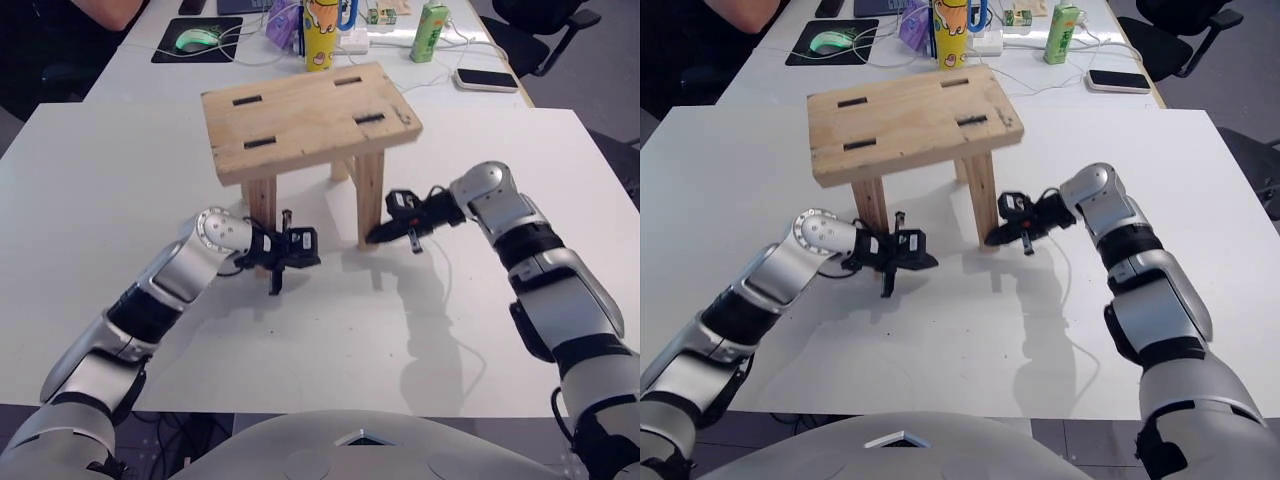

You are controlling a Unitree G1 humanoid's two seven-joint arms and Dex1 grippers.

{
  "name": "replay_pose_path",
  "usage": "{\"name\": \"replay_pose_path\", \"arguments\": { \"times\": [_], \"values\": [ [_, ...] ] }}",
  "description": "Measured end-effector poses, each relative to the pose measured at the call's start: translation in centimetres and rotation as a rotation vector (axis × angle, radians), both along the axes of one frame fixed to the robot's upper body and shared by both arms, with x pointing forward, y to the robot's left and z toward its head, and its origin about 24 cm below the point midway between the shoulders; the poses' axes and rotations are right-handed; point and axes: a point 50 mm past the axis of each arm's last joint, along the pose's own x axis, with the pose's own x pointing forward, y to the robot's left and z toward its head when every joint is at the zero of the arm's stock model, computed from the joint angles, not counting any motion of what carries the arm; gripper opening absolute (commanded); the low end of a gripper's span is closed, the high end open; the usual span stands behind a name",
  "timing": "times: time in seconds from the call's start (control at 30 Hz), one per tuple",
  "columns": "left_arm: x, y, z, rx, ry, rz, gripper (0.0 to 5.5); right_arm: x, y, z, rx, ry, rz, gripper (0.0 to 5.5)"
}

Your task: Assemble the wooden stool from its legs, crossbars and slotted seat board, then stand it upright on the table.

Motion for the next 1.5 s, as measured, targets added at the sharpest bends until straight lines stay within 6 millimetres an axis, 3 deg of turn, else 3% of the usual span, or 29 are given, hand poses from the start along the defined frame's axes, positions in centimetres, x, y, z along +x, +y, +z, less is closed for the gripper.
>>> {"name": "replay_pose_path", "arguments": {
  "times": [0.1,0.4,0.5,0.6,0.73,0.87,0.97,1.1,1.2,1.33,1.4,1.5],
  "values": [
    [2.1,1.1,-0.5,0.045,-0.044,0.062,0.00,1.0,1.0,0.6,0.013,-0.091,-0.054,0.01],
    [8.3,6.1,-1.8,0.244,-0.213,0.305,0.00,2.7,3.0,-1.6,-0.074,-0.337,-0.321,0.01],
    [9.6,6.3,-1.3,0.253,-0.279,0.374,0.00,3.8,4.6,-0.7,-0.043,-0.435,-0.449,0.01],
    [10.3,4.7,0.3,0.132,-0.292,0.362,0.00,4.1,5.7,-0.1,-0.013,-0.464,-0.463,0.01],
    [8.9,1.5,-0.3,-0.082,-0.154,0.170,0.00,2.9,4.7,-2.2,0.024,-0.372,-0.444,0.01],
    [5.9,1.2,-2.8,-0.209,-0.099,0.129,0.00,1.3,2.9,-5.0,0.068,-0.272,-0.484,0.01],
    [3.0,1.8,-4.9,-0.279,-0.064,0.185,0.00,0.4,2.3,-5.7,0.197,-0.228,-0.549,0.01],
    [-1.3,4.4,-7.0,-0.308,-0.027,0.310,0.00,-1.2,1.2,-5.7,0.459,-0.194,-0.702,0.01],
    [-3.6,5.6,-6.9,-0.390,-0.040,0.419,0.00,-2.8,0.8,-5.5,0.646,-0.189,-0.831,0.01],
    [-3.0,3.8,-3.1,-0.863,-0.145,0.693,0.00,-4.5,1.0,-5.0,0.842,-0.185,-1.143,0.01],
    [-2.5,2.9,-1.8,-1.002,-0.180,0.779,0.00,-5.0,0.8,-5.7,0.797,-0.179,-1.312,0.01],
    [-2.6,2.0,-1.9,-1.055,-0.174,0.849,0.00,-5.5,0.6,-7.1,0.679,-0.141,-1.474,0.01]
  ]
}}
